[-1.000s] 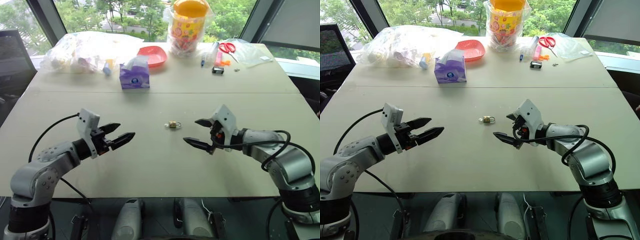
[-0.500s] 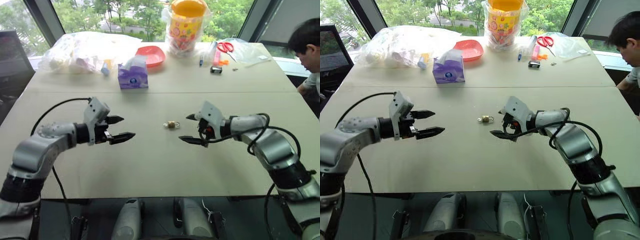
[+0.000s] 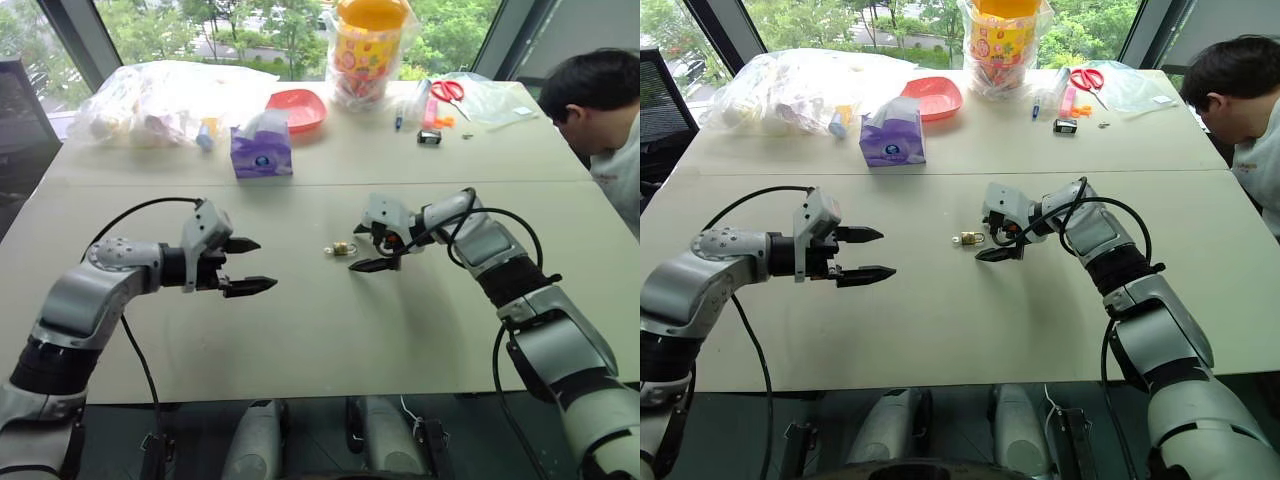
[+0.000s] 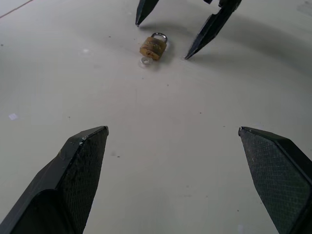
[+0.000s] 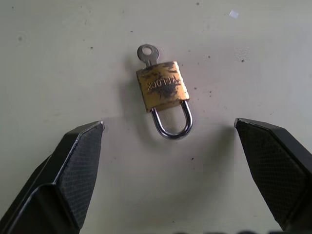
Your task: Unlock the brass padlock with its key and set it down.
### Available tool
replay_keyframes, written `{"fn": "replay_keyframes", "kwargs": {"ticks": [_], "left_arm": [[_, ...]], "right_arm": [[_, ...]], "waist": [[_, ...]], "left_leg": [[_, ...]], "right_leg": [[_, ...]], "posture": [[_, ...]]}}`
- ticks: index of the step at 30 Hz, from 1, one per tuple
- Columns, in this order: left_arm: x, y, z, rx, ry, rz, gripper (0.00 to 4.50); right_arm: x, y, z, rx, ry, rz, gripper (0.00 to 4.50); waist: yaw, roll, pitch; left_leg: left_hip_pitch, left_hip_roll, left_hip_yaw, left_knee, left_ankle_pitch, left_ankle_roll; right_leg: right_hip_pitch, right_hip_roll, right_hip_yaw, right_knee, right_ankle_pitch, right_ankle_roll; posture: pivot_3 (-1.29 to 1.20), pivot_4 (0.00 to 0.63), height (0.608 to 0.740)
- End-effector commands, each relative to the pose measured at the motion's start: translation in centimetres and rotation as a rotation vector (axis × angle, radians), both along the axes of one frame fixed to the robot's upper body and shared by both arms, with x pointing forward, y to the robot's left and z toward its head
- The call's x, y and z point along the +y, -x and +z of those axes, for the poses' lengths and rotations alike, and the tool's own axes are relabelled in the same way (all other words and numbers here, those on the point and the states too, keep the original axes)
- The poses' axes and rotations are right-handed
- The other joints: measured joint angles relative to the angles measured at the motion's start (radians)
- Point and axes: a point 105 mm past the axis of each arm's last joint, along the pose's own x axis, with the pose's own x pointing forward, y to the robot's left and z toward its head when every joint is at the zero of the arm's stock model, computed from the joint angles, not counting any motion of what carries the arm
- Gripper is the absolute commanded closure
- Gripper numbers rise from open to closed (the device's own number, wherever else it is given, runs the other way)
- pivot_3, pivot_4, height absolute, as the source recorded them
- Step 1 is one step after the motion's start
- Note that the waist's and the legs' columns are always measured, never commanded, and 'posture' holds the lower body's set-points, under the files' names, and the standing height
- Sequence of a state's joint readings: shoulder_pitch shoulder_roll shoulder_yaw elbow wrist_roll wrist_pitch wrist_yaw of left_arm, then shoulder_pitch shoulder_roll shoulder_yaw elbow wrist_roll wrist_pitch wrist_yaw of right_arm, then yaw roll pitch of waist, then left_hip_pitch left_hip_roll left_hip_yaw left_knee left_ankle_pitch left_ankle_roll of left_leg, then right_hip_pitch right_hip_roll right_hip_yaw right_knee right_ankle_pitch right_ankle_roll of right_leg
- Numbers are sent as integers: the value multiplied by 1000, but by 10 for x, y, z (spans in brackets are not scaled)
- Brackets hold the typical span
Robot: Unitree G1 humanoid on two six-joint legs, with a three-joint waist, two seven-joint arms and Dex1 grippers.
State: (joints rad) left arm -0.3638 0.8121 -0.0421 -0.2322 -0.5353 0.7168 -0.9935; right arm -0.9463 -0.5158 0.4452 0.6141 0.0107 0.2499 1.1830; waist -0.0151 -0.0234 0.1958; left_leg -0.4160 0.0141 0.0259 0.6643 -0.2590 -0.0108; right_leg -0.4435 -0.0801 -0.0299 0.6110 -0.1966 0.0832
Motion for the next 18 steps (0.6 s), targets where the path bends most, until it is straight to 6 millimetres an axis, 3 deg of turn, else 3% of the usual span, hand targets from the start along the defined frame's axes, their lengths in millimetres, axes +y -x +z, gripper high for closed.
{"fn": "replay_keyframes", "kwargs": {"ticks": [1, 9, 12, 18], "left_arm": [[-1, 5, 12, -47, 20, 5, 0], [1, 7, 7, -37, 22, 33, 0], [1, 7, 5, -35, 19, 38, 0], [2, 4, 5, -37, 24, 49, 0]], "right_arm": [[7, -7, 13, -42, -5, 27, 27], [22, -4, 5, -9, -13, 77, 27], [26, -3, -7, 26, -5, 77, 802], [19, -1, -12, 11, 10, 75, 3698]], "waist": [[-2, 0, 0], [-2, 0, 0], [-4, 0, 0], [-4, 0, 0]], "left_leg": [[1, 0, 0, 0, 0, 0], [5, 0, 0, 0, 0, 0], [5, 0, 0, 0, 0, 0], [8, 1, 0, 0, 0, 0]], "right_leg": [[0, 0, 0, 1, 0, 0], [3, 1, 0, 3, -1, -1], [3, 1, 0, 3, 0, -1], [5, 1, 0, 4, -2, -3]], "posture": [[0, 150, 740], [0, 150, 740], [0, 150, 740], [0, 150, 740]]}}
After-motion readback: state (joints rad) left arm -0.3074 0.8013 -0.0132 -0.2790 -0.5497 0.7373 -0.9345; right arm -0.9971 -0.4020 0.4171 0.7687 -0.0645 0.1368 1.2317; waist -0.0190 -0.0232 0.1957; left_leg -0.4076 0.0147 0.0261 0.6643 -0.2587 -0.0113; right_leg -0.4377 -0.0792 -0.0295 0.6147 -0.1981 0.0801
